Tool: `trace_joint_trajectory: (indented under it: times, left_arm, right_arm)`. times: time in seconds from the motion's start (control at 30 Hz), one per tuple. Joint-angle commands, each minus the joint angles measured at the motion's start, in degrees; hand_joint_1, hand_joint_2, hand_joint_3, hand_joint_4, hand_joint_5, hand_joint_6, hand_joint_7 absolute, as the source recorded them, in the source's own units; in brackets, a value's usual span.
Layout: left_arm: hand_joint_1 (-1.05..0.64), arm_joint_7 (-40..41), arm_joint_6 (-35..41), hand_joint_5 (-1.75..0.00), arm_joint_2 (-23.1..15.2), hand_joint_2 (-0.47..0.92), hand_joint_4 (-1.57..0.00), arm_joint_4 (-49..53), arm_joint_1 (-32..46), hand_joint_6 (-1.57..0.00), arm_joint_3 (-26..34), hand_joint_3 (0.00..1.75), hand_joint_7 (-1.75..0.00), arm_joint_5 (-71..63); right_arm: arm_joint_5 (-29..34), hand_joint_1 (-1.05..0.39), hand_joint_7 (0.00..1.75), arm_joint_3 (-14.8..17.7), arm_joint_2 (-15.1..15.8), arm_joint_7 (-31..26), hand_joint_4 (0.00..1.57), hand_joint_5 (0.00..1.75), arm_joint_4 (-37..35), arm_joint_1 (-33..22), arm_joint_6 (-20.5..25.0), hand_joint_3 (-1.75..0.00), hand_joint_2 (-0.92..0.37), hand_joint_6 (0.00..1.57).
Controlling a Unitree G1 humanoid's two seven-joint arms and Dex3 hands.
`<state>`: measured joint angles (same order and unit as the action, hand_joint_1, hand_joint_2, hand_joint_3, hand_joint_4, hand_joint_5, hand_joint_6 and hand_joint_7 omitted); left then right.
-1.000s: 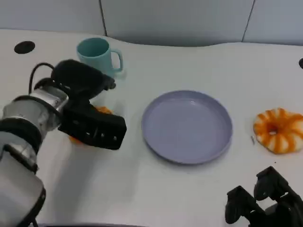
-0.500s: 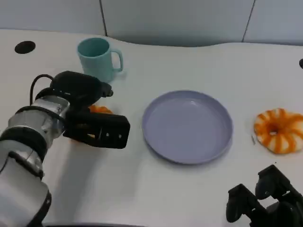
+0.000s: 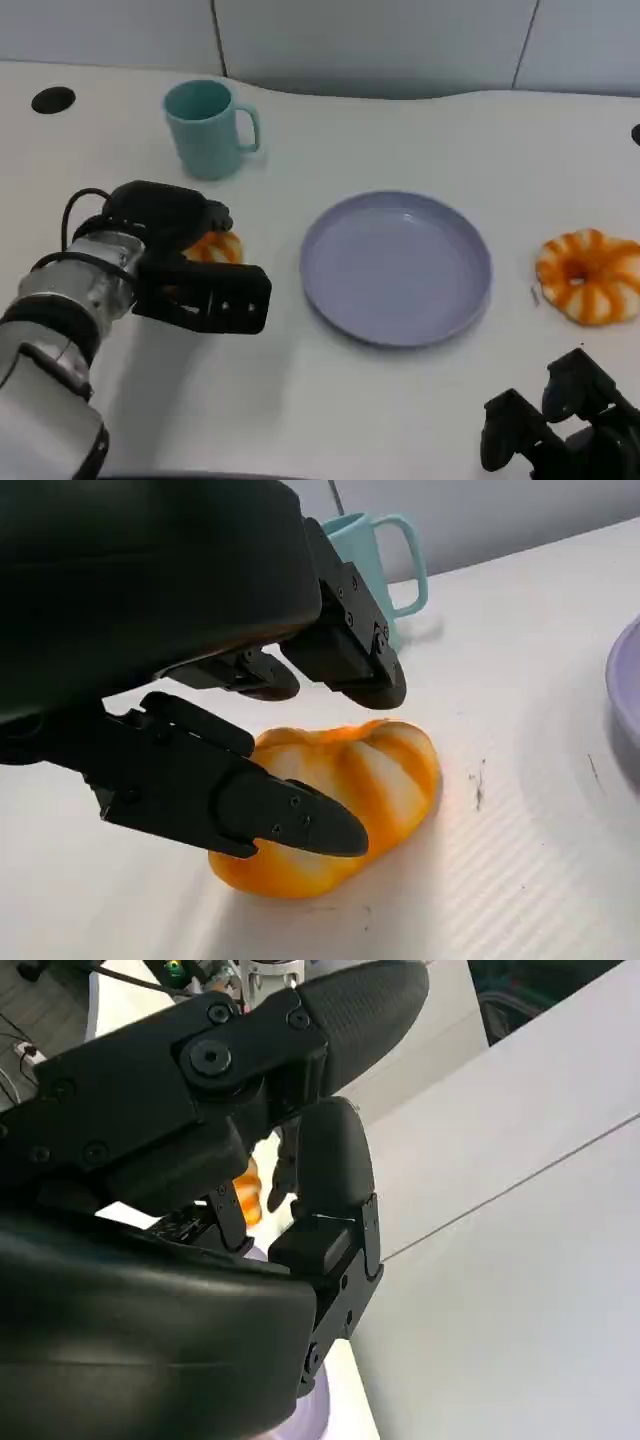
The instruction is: Grasp the bread from the table and place it into the plate.
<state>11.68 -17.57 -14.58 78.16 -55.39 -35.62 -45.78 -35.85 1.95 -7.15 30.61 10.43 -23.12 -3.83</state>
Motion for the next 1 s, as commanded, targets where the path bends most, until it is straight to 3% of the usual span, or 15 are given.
trace_joint_trajectory:
  times: [0.03, 0.57, 0.8, 0.87, 0.97, 1.0]
  left_arm:
    - [-0.54, -0.9, 0.4, 0.00, -0.5, 0.92, -0.42, 0.3, 1.4, -0.29, 0.9, 0.22, 0.00, 1.1]
    - [-0.28, 0.2, 3.3, -0.01, 0.8, 0.92, -0.43, 0.4, 2.0, -0.28, -0.7, 0.32, -0.01, 0.2]
    - [-0.19, 1.7, 2.2, -0.02, 0.5, 0.92, -0.47, 0.2, 3.0, -0.31, -0.1, 0.29, -0.01, 0.9]
    - [-0.07, 1.8, 1.5, -0.05, 0.5, 0.92, -0.53, 0.2, 3.2, -0.35, 0.6, 0.28, -0.03, 1.6]
    - [-0.04, 2.8, 0.9, -0.05, 0.4, 0.92, -0.55, 0.2, 3.4, -0.36, 1.2, 0.28, -0.03, 2.0]
    - [0.00, 3.7, 0.4, -0.11, 0.3, 0.92, -0.71, 0.1, 3.7, -0.56, 1.6, 0.20, -0.08, 2.3]
  right_arm:
    - [-1.1, -0.45, 1.75, 0.3, 0.7, 0.2, 0.79, 1.75, 1.4, -1.1, 0.5, 0.00, -0.86, 0.65]
    - [-2.1, -0.44, 1.75, -0.5, 0.4, 0.4, 0.76, 1.75, 3.6, -3.6, 0.7, 0.00, -0.86, 0.65]
    - [-4.4, -0.43, 1.59, 0.0, 0.4, 2.2, 0.76, 1.75, 3.3, -4.0, 0.4, -0.01, -0.85, 0.72]
    - [-4.6, -0.43, 1.57, 0.1, 0.3, 2.5, 0.75, 1.75, 3.1, -3.9, 0.3, -0.01, -0.86, 0.73]
    - [-4.4, -0.42, 1.56, 0.2, 0.4, 2.6, 0.75, 1.75, 2.8, -3.7, 0.1, -0.01, -0.86, 0.74]
    - [-4.2, -0.43, 1.57, 0.3, 0.4, 2.6, 0.76, 1.75, 2.7, -3.5, -0.1, -0.01, -0.86, 0.73]
